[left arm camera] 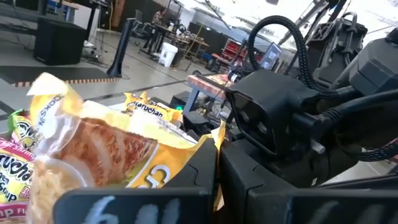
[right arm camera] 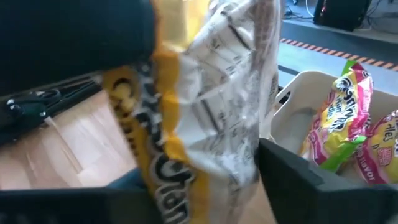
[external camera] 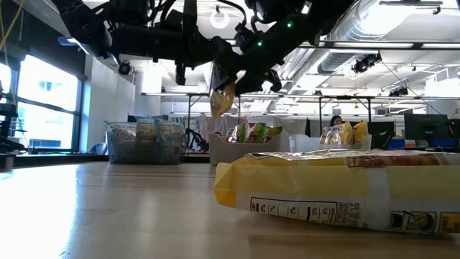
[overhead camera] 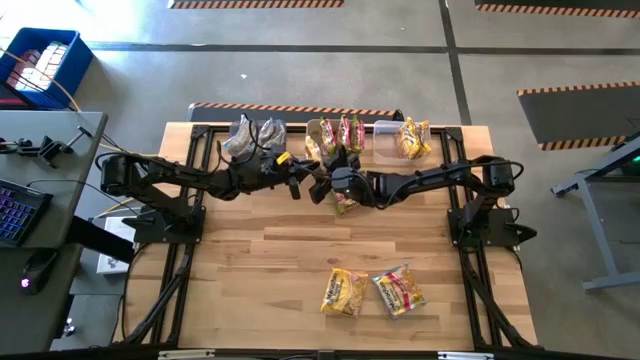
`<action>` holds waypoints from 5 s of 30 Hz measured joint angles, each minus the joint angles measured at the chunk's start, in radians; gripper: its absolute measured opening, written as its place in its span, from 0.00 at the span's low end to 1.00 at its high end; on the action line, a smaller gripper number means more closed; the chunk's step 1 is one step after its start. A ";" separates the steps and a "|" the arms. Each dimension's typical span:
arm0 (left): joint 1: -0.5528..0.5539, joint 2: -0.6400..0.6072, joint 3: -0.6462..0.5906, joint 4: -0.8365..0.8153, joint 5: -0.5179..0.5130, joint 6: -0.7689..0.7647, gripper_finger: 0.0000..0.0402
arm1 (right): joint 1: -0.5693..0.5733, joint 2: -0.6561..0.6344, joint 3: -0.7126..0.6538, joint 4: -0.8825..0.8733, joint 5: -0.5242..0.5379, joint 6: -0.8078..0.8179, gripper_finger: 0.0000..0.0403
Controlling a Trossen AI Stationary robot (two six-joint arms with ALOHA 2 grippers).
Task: Sort Maruchan noodles
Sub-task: Put the left yellow noodle pack into the transparent bin, then put the green noodle pack into the gray bin
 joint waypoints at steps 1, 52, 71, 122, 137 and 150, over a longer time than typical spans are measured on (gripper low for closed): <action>0.000 0.000 0.000 0.000 0.000 0.000 0.00 | 0.000 0.000 0.000 0.000 0.000 -0.008 0.40; -0.036 -0.437 -0.364 -0.238 -0.065 0.212 0.00 | -0.901 -0.079 0.268 -1.330 -0.715 -0.073 0.19; -0.035 -0.437 -0.363 -0.239 -0.065 0.212 0.00 | -0.912 0.070 0.269 -1.255 -0.685 -0.124 0.22; -0.036 -0.437 -0.362 -0.243 -0.019 0.203 0.00 | -0.882 -0.006 0.540 -1.487 -0.279 -0.273 0.43; -0.038 -0.437 -0.362 -0.248 0.002 0.212 0.00 | -0.726 -0.419 0.065 -0.916 -0.378 -0.395 0.03; -0.077 -0.324 -0.334 -0.245 0.084 0.271 0.00 | -0.264 -0.619 -0.558 -0.230 -0.428 -0.128 0.00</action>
